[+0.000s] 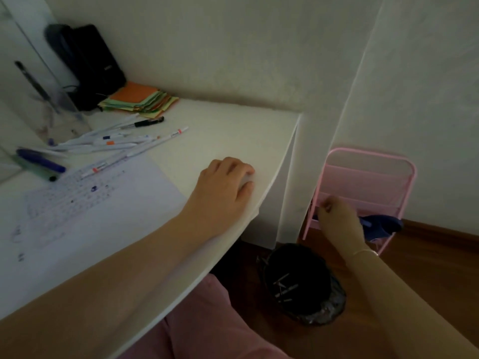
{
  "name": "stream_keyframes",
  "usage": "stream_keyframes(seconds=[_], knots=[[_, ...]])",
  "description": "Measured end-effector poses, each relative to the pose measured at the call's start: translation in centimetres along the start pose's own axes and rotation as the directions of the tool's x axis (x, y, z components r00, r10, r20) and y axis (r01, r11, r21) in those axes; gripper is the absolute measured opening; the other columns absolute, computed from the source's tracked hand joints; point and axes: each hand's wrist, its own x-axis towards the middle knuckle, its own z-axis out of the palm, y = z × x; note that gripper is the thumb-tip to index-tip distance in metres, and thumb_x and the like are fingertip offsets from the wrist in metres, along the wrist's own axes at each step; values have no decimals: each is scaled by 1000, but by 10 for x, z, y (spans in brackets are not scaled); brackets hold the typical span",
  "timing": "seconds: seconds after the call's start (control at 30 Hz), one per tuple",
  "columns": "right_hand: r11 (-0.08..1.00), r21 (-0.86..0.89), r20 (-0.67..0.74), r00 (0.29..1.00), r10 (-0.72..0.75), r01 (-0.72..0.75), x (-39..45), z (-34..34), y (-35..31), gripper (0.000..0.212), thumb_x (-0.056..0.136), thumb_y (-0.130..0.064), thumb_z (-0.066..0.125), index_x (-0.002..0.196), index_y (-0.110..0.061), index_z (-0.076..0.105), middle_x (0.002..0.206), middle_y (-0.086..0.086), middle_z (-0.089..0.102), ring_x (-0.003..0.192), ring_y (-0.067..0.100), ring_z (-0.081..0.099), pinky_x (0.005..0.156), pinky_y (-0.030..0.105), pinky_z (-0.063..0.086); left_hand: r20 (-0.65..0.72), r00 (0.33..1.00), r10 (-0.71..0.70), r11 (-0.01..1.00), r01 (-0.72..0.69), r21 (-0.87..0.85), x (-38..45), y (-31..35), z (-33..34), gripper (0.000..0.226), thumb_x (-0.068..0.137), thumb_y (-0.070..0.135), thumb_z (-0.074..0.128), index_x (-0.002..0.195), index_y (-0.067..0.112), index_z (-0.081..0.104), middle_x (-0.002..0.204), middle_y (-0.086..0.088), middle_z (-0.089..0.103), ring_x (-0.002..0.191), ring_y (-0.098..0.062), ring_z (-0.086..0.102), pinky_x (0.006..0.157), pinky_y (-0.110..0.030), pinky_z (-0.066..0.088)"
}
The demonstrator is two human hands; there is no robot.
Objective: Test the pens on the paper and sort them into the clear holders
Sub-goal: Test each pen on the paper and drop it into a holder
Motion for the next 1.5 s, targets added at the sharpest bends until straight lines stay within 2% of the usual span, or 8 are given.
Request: stream_keyframes(seconds=[0.13,0.23,0.37,0.5,0.67,1.33,1.43,1.5], knots=[[937,147,-300,917,-264,317,-12,-41,-88,9,93,-17,49,87,-15,55,68,1,58,59,18,54,60,35,50,151,982,-110,949,149,-277,11,-6,-16,21,93,29,51,113,24,59,121,4,53,108,-11,48,95,-25,37],[821,198,-348,822,-451,535,-24,-53,-165,7,89,-14,54,85,-15,60,61,-7,52,57,16,50,59,31,45,102,962,-255,825,271,-496,15,-20,-37,12,92,21,55,100,25,63,108,8,61,89,8,52,75,-1,36],[741,128,-121,752,-647,659,-22,-10,-248,20,79,-7,54,94,-16,65,82,2,62,81,26,59,78,36,49,-101,929,-355,882,298,-364,-4,-67,-66,18,88,10,54,94,24,63,97,12,60,82,6,52,73,-4,37],[549,-9,207,539,-816,835,-29,58,-298,39,81,0,49,116,-12,59,115,13,58,109,31,53,94,41,42,-177,879,-442,896,428,-114,-35,-126,-87,21,86,6,54,95,22,64,95,5,57,81,-9,53,72,-12,40],[264,-355,378,396,-837,897,-33,104,-332,35,87,-3,45,121,-12,51,119,12,51,111,30,48,87,36,37,-265,847,-460,878,478,3,-68,-172,-93,11,86,11,56,93,14,63,86,-3,56,74,-18,52,70,-30,46],[60,-535,462,351,-814,843,-15,86,-355,20,91,-18,45,108,-17,55,107,5,62,98,25,59,77,30,40,-225,865,-449,870,480,109,-75,-174,-95,23,95,36,43,112,21,50,102,4,53,87,-12,53,73,-27,47],[535,6,74,533,-843,845,-34,62,-375,5,83,-20,60,83,-24,56,82,0,68,79,19,64,69,25,48,-128,851,-510,860,505,-69,-71,-168,-115,39,91,46,49,123,27,38,108,8,53,92,-11,56,80,-32,51],[564,551,-23,687,-727,615,-47,51,-387,17,81,-11,66,74,-22,55,74,2,68,69,16,68,63,21,55,-56,842,-537,777,467,-422,-66,-160,-130,49,87,49,56,126,31,33,108,10,55,89,-8,59,73,-26,53]])
